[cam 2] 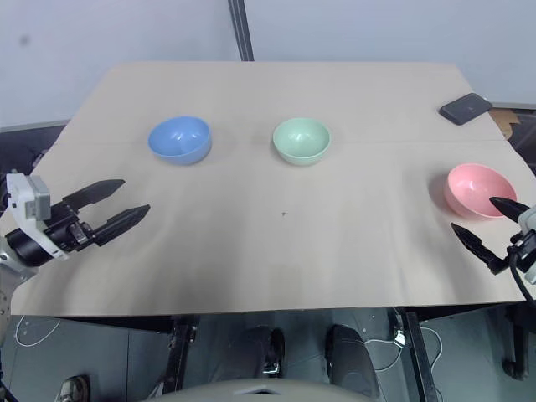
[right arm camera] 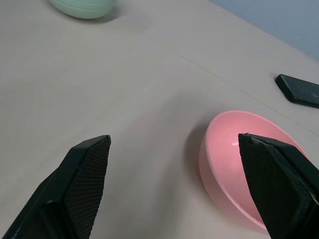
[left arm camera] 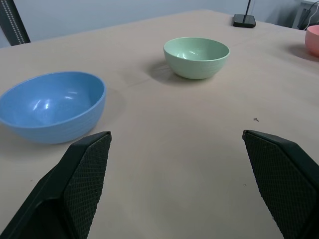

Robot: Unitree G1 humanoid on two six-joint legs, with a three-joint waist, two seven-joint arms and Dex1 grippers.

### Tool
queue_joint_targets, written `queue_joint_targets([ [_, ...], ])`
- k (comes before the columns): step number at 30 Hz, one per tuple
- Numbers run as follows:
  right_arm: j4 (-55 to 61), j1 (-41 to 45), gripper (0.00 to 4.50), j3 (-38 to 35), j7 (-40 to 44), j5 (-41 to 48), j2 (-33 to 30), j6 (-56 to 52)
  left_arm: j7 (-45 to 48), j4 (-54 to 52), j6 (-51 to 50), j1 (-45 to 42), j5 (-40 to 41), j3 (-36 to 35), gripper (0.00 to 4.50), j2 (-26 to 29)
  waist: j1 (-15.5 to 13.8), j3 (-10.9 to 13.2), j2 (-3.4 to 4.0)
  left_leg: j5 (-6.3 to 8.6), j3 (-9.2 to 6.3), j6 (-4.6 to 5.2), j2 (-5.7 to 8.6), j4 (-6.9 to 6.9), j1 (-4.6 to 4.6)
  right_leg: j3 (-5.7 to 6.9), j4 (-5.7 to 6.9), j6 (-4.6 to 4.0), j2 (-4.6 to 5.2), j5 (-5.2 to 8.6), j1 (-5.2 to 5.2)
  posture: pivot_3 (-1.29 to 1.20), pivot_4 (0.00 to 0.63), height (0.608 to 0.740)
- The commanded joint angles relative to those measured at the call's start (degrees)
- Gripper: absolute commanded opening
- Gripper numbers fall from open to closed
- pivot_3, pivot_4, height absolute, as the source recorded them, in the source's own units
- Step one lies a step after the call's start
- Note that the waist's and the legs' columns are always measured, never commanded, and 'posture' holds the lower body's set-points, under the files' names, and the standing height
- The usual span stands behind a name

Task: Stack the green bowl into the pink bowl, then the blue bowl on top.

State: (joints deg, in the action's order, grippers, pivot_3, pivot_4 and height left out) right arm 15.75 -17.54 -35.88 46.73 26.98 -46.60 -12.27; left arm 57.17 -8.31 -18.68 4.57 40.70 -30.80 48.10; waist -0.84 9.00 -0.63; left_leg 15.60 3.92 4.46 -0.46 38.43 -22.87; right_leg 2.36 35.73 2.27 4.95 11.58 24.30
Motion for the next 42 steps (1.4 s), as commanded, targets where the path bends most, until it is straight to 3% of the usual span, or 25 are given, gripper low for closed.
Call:
queue_joint_targets([
  [1, 2.3, 0.9, 4.30, -1.7, -0.7, 0.6, -0.2, -0.7, 0.1, -1.5, -0.1, -1.1, 0.3, -1.3, 4.50, 0.8, 0.0, 0.0, 0.00, 0.00, 0.00, 0.00, 0.00, 0.00, 0.00, 0.00, 0.00, 0.00, 0.00, 0.00, 0.00, 0.00, 0.150, 0.739],
  [9, 5.2, 3.6, 4.30, 1.9, -3.8, -1.3, 0.5, -3.4, -0.5, -2.9, -1.2, -3.4, 0.5, 0.8, 4.50, -0.8, 0.0, 0.0, -0.01, -0.01, 0.03, -0.01, 0.00, 0.01, 0.02, 0.00, 0.04, 0.00, -0.03, 0.00, 0.00, 0.00, 0.150, 0.739],
  [14, 6.9, 10.9, 4.30, 11.6, -4.9, -3.5, -1.3, -7.5, -1.8, -5.6, -2.0, -3.8, 1.6, 3.2, 4.50, -3.6, 0.3, 0.1, -0.04, -0.02, 0.08, -0.01, 0.00, 0.02, 0.04, 0.01, 0.04, 0.01, -0.04, -0.01, 0.00, 0.00, 0.150, 0.739],
  [19, -0.9, 30.7, 4.30, 29.1, -4.3, -11.6, 0.2, -8.5, -2.9, -8.8, -2.8, -4.1, 2.3, 5.6, 4.50, -6.6, 0.9, 0.2, -0.03, -0.03, 0.18, -0.01, -0.02, 0.10, 0.11, 0.03, 0.16, 0.02, -0.05, -0.03, 0.02, 0.00, 0.150, 0.739],
  [25, -22.5, 54.3, 4.30, 46.5, -1.0, -23.1, 10.4, 1.4, -3.5, -12.3, -3.7, -2.6, 3.7, 5.5, 4.50, -7.6, 1.5, 0.3, -0.17, -0.19, 0.15, -0.27, -0.03, 0.10, -0.06, 0.07, 0.15, -0.01, -0.41, -0.05, 0.14, 0.00, 0.150, 0.739],
  [27, -29.8, 59.5, 4.30, 48.8, -0.3, -25.4, 13.3, 4.5, -3.9, -13.7, -3.8, -1.4, 3.8, 5.0, 4.50, -7.8, 1.7, 0.3, -0.22, -0.19, 0.32, -0.26, -0.02, 0.11, -0.12, -0.07, 0.13, 0.01, -0.46, -0.06, 0.24, 0.00, 0.150, 0.739],
  [30, -40.1, 64.2, 4.30, 48.8, 0.0, -27.3, 14.3, 8.8, -4.7, -17.5, -3.5, 1.9, 3.7, 3.6, 4.50, -8.0, 1.2, 0.3, -0.25, -0.19, 0.21, -0.26, -0.01, 0.11, -0.25, 0.04, 0.12, 0.20, -0.43, -0.17, 0.32, 0.00, 0.150, 0.739],
  [34, -40.9, 62.2, 4.30, 43.5, -2.6, -26.0, 11.5, 6.8, -5.8, -20.2, -2.6, 5.7, 3.3, 2.5, 4.50, -8.9, 0.5, 0.3, -0.24, -0.17, 0.01, -0.24, 0.12, 0.15, -0.68, 0.22, 0.04, 0.19, -0.26, -0.18, 0.57, 0.00, 0.150, 0.739],
  [38, -27.4, 49.1, 4.30, 32.5, -7.7, -23.6, 5.5, -3.7, -6.1, -20.6, -2.3, 5.2, 3.4, 4.0, 4.50, -9.4, -0.7, 0.4, -0.18, -0.17, -0.19, -0.24, 0.16, 0.26, -0.92, 0.46, 0.09, 0.19, -0.05, -0.18, 0.70, 0.00, 0.150, 0.739],
  [42, -11.3, 37.0, 4.30, 23.2, -12.1, -21.8, 3.0, -18.7, -0.5, -17.7, -0.7, 0.9, 3.7, 7.5, 4.50, -8.8, -0.4, 0.4, -0.03, -0.20, -0.33, -0.29, 0.17, 0.37, -0.93, 0.72, 0.17, 0.21, -0.07, -0.18, 0.61, 0.00, 0.150, 0.739],
])
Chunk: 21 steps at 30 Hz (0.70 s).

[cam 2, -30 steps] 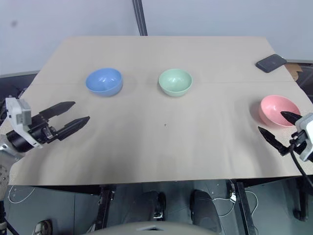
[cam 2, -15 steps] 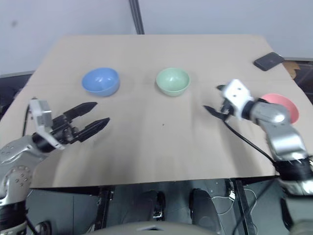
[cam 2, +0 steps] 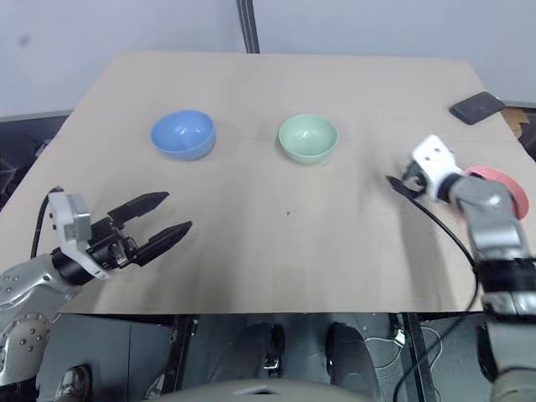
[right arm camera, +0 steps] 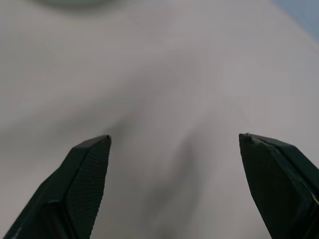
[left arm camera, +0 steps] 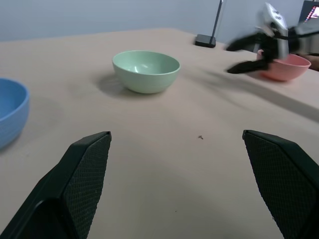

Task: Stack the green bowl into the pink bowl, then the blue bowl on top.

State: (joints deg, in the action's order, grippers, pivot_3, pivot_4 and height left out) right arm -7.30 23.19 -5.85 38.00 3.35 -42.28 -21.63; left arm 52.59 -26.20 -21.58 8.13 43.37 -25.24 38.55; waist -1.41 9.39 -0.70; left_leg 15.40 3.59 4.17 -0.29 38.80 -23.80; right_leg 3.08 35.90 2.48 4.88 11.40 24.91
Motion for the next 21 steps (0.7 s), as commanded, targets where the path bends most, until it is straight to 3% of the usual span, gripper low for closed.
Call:
queue_joint_targets([
  [1, 15.8, -6.3, 4.30, -9.1, -4.7, 2.3, -1.1, -14.2, 7.1, 1.3, 2.6, -4.7, 0.9, 3.7, 4.50, 1.6, 0.6, 0.0, 0.09, -0.03, 0.00, -0.04, -0.02, 0.02, 0.05, 0.00, 0.00, 0.00, -0.10, 0.00, -0.07, 0.00, 0.150, 0.739],
  [5, 24.9, -10.9, 4.30, -13.7, -9.4, 3.8, 1.3, -28.1, 17.1, 6.2, 1.3, -14.6, 1.9, 10.1, 4.50, 4.4, 1.1, 0.0, 0.12, -0.08, 0.06, -0.13, -0.29, 0.38, 0.22, -0.12, 0.20, -0.20, -0.50, 0.09, -0.20, 0.00, 0.150, 0.739],
  [10, 22.1, -9.4, 4.30, -13.5, -10.9, 5.1, 2.8, -32.6, 19.5, 8.7, 0.7, -22.7, 1.5, 13.9, 4.50, 4.5, 1.6, 0.0, 0.10, 0.05, 0.22, 0.08, -0.35, 0.42, 0.47, -0.45, 0.39, -0.18, -0.69, 0.12, -0.27, 0.00, 0.150, 0.739],
  [13, 19.9, -9.2, 3.51, -12.4, -10.3, 4.8, 1.6, -30.1, 19.8, 8.9, 0.7, -24.6, 1.3, 14.5, 4.50, 4.5, 1.5, 0.0, 0.09, 0.03, 0.34, 0.07, -0.33, 0.42, 0.38, -0.63, 0.41, -0.11, -0.72, -0.07, -0.15, 0.00, 0.150, 0.739],
  [16, 18.9, -8.3, 2.07, -11.7, -10.4, 4.7, 1.2, -29.1, 19.7, 8.8, 0.6, -24.2, 1.3, 14.3, 4.50, 4.5, 1.8, 0.0, 0.09, -0.02, 0.45, -0.01, -0.33, 0.42, 0.33, -0.75, 0.32, -0.05, -0.72, -0.07, -0.10, 0.00, 0.150, 0.739],
  [17, 18.5, -8.0, 1.40, -11.1, -10.3, 4.5, 0.9, -28.4, 19.6, 8.7, 0.6, -23.8, 1.1, 14.1, 4.50, 4.5, 1.9, 0.0, 0.09, -0.01, 0.47, 0.00, -0.33, 0.42, 0.22, -0.76, 0.26, -0.04, -0.72, -0.07, 0.00, 0.00, 0.150, 0.739],
  [18, 18.2, -7.8, 1.22, -10.5, -10.1, 4.3, 0.5, -27.7, 19.4, 8.5, 0.6, -23.3, 1.1, 13.9, 4.50, 4.5, 1.9, 0.0, 0.09, -0.01, 0.48, 0.00, -0.33, 0.43, 0.17, -0.77, 0.27, -0.04, -0.72, -0.08, 0.05, 0.00, 0.150, 0.739],
  [20, 17.7, -7.1, 0.29, -9.1, -9.8, 3.6, -0.4, -25.8, 18.8, 8.0, 0.6, -22.3, 0.7, 13.7, 4.50, 4.5, 1.9, 0.0, 0.09, -0.01, 0.48, 0.00, -0.33, 0.42, 0.16, -0.78, 0.27, -0.03, -0.72, -0.08, 0.07, 0.00, 0.150, 0.739],
  [21, 17.6, -7.0, 0.14, -8.7, -9.7, 3.5, -0.6, -25.3, 18.6, 7.9, 0.7, -22.0, 0.6, 13.6, 4.50, 4.5, 1.9, 0.0, 0.08, -0.01, 0.48, 0.00, -0.34, 0.43, 0.16, -0.77, 0.28, -0.03, -0.72, -0.07, 0.08, 0.00, 0.150, 0.739],
])
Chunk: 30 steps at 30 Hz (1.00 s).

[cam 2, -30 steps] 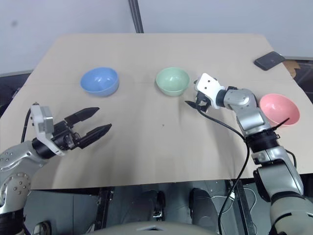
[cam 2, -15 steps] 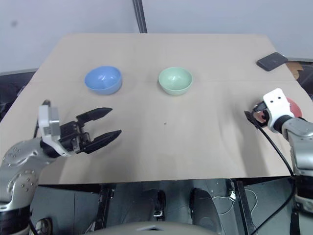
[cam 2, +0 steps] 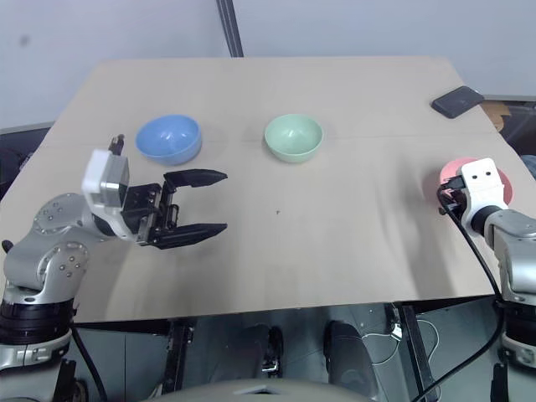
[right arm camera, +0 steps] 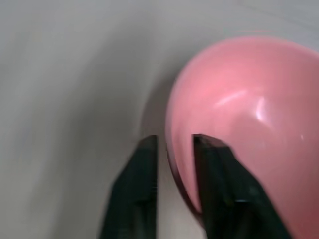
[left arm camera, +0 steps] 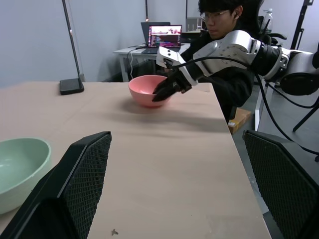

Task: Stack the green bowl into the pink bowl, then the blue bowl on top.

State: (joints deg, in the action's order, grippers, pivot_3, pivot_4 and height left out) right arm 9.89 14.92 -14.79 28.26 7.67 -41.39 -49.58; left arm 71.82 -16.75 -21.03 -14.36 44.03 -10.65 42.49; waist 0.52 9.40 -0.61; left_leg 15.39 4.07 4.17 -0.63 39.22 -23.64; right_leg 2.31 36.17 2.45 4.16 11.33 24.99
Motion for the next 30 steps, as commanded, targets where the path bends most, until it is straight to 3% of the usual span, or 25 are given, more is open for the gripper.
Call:
queue_joint_targets([
  [1, 1.4, 1.5, 0.14, 1.5, 1.7, -0.3, -1.9, 4.8, -1.7, -1.7, 0.2, 1.1, -0.6, -1.2, 4.50, 0.4, 0.0, 0.0, 0.00, 0.00, -0.01, 0.00, 0.00, 0.00, -0.01, 0.01, 0.01, 0.00, 0.00, 0.00, 0.01, 0.00, 0.150, 0.739],
  [3, 4.2, 1.4, 0.14, 3.6, 6.0, 1.4, -2.3, 9.1, -3.4, -1.8, 0.3, 2.6, -1.4, -1.6, 4.50, 0.2, 0.0, 0.0, 0.00, 0.00, 0.01, 0.01, 0.00, 0.00, 0.02, -0.01, 0.01, 0.01, 0.00, 0.00, 0.00, 0.00, 0.150, 0.739],
  [7, 16.1, 0.8, 0.14, 8.8, 19.4, 13.3, -0.2, 11.9, -7.7, -0.6, 0.2, 5.7, -4.1, -2.8, 4.50, 0.3, 0.3, 0.0, 0.00, 0.01, 0.01, 0.01, -0.13, -0.01, 0.01, -0.06, 0.02, 0.01, -0.09, 0.00, 0.04, 0.00, 0.150, 0.739],
  [12, 21.2, 4.6, 0.14, 22.0, 19.3, 14.4, 4.2, 7.4, -15.5, 0.9, -0.7, 6.3, -7.7, -3.9, 4.50, -0.2, -0.2, 0.0, -0.04, 0.10, -0.03, 0.14, -0.26, 0.03, 0.01, 0.07, 0.04, -0.01, -0.10, -0.01, 0.02, 0.00, 0.150, 0.739],
  [16, 15.4, 8.2, 0.14, 30.3, 19.0, 8.9, 5.2, 9.8, -30.2, -2.2, -7.2, 5.9, -14.9, -3.9, 4.50, 0.3, -0.9, 0.0, -0.09, 0.02, -0.05, 0.01, -0.12, 0.11, -0.01, 0.09, 0.04, -0.09, 0.02, 0.02, 0.01, 0.00, 0.150, 0.739],
  [19, 11.2, 10.6, 0.99, 32.3, 18.9, 6.3, 5.3, 11.6, -33.4, -4.7, -8.2, 6.2, -17.3, -3.6, 4.50, 0.7, -1.3, 0.0, -0.11, 0.01, -0.05, 0.00, -0.08, 0.11, -0.04, 0.08, 0.04, -0.03, 0.01, -0.02, 0.02, 0.00, 0.150, 0.739],
  [24, 13.7, 11.4, 3.59, 28.6, 19.8, 9.8, 5.8, 9.7, -39.5, -7.5, -14.9, 4.0, -19.0, -4.0, 4.50, 1.3, -1.3, 0.0, -0.11, 0.01, -0.07, -0.02, -0.08, 0.10, -0.07, 0.11, 0.03, -0.04, 0.01, -0.03, 0.03, 0.00, 0.150, 0.739],
  [26, 17.3, 10.0, 4.38, 24.0, 20.2, 15.3, 6.9, 8.3, -41.3, -7.4, -19.1, 0.7, -20.9, -2.2, 4.50, 3.1, -1.3, 0.0, -0.12, 0.00, -0.07, -0.02, -0.08, 0.10, -0.06, 0.11, 0.05, -0.03, 0.01, -0.03, 0.03, 0.00, 0.150, 0.739],
  [30, 21.7, 8.6, 4.38, 17.3, 19.1, 21.8, 7.8, 6.5, -39.9, -0.1, -17.0, -10.2, -30.6, 7.8, 4.50, 8.3, -1.7, 0.0, -0.18, -0.01, -0.15, -0.05, -0.05, 0.10, -0.05, 0.20, 0.10, -0.03, 0.00, -0.03, -0.01, 0.00, 0.150, 0.739],
])
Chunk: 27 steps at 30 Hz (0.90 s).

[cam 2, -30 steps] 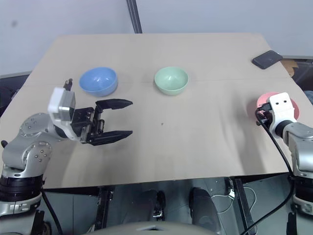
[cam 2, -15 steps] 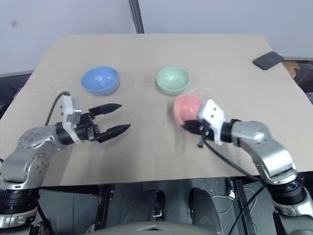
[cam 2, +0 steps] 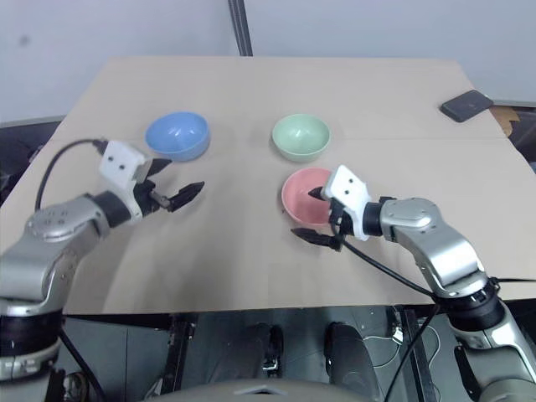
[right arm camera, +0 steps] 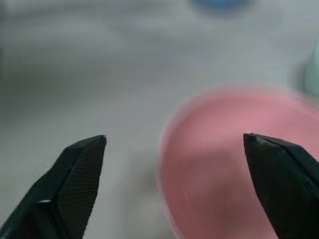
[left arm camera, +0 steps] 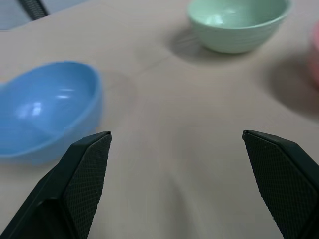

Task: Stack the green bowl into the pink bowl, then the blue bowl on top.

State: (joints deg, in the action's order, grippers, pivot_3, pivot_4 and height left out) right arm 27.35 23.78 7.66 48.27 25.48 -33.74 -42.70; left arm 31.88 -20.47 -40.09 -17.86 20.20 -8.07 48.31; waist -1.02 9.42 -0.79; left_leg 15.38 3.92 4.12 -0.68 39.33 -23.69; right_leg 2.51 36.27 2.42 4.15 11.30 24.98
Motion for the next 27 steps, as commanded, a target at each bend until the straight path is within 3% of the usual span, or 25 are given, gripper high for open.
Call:
queue_joint_targets([
  [1, 4.5, -0.5, 4.38, -6.9, -2.8, 4.1, 0.8, -0.3, 0.0, 5.9, 3.4, -10.1, -9.2, 7.9, 4.50, 2.5, -0.1, 0.0, -0.01, 0.00, -0.05, 0.00, 0.06, 0.01, 0.03, 0.04, 0.03, 0.00, 0.02, 0.00, -0.05, 0.00, 0.150, 0.739],
  [8, 3.4, -1.6, 4.38, -10.0, -12.2, -0.3, 1.0, -0.1, 11.2, 23.4, 28.6, -24.4, -21.5, 23.0, 4.50, -1.1, 0.1, 0.0, -0.03, 0.00, 0.10, 0.01, 0.12, -0.01, -0.05, -0.06, 0.00, 0.00, -0.01, 0.00, 0.06, 0.00, 0.150, 0.739],
  [12, 4.4, -6.2, 4.38, -14.1, -14.3, -2.3, -1.5, 1.5, 16.1, 41.1, 39.0, -37.7, -29.9, 31.7, 4.50, -8.1, -0.5, 0.0, -0.10, -0.01, 0.28, 0.02, 0.29, 0.03, -0.18, 0.01, -0.01, 0.02, -0.03, 0.00, 0.10, 0.00, 0.150, 0.739],
  [18, 9.5, -12.8, 4.38, -18.9, -17.0, -3.1, -3.6, 1.3, 12.0, 68.5, 56.7, -51.3, -40.8, 38.7, 4.50, -18.8, -0.6, 0.0, -0.13, 0.05, 0.26, 0.12, 0.32, 0.10, -0.18, -0.04, -0.10, 0.09, -0.02, -0.01, 0.04, 0.00, 0.150, 0.739],
  [24, 13.6, -16.9, 4.38, -21.9, -19.5, -2.6, -3.6, -0.1, 9.2, 83.4, 66.0, -57.6, -48.4, 43.1, 4.50, -25.1, 0.3, 0.1, -0.23, 0.11, 0.20, 0.22, 0.28, 0.08, -0.20, -0.14, -0.18, 0.19, -0.02, -0.07, 0.08, 0.00, 0.150, 0.739],
  [27, 14.7, -17.6, 4.42, -22.3, -20.7, -2.6, -3.5, -0.5, 5.8, 87.5, 68.2, -59.3, -52.4, 45.0, 3.64, -26.9, 0.2, 0.1, -0.25, 0.24, 0.17, 0.44, 0.18, 0.10, -0.20, -0.14, -0.17, 0.22, -0.02, -0.08, 0.07, 0.00, 0.150, 0.739],
])
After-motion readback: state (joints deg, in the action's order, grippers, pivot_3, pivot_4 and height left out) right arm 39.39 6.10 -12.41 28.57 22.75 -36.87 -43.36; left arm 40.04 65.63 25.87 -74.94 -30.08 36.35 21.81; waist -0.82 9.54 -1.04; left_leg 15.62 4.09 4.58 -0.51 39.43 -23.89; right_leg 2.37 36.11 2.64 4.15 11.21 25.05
